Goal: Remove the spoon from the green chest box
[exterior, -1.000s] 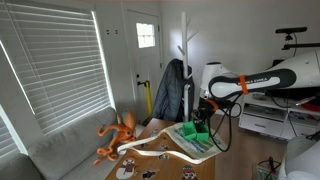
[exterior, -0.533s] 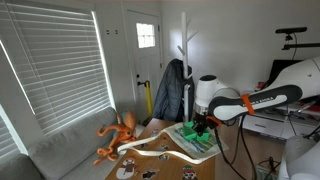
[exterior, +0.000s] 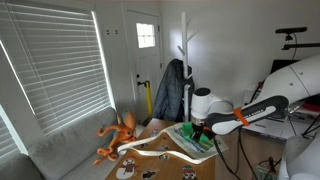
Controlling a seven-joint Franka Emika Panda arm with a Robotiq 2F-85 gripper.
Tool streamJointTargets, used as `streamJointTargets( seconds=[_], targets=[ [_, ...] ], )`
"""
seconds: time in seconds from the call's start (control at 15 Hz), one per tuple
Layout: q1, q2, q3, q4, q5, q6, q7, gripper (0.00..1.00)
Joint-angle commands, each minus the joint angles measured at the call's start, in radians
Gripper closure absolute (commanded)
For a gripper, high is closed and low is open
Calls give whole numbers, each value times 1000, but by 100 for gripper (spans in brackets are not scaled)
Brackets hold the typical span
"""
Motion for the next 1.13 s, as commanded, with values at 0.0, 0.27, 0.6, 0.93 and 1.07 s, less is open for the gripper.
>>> streamJointTargets(
  seconds=[0.0,0.27,0.6,0.93,1.07],
  targets=[
    [-15,73,-5,15,-42,39,24,98],
    [-8,103,-26,38,-17,11,18,64],
    [33,4,-148,108,207,-202,-162,38],
    [-3,-56,-271,220,351,-434,-285,4],
    [-7,-49,-253,206,321,-396,-264,15]
  ],
)
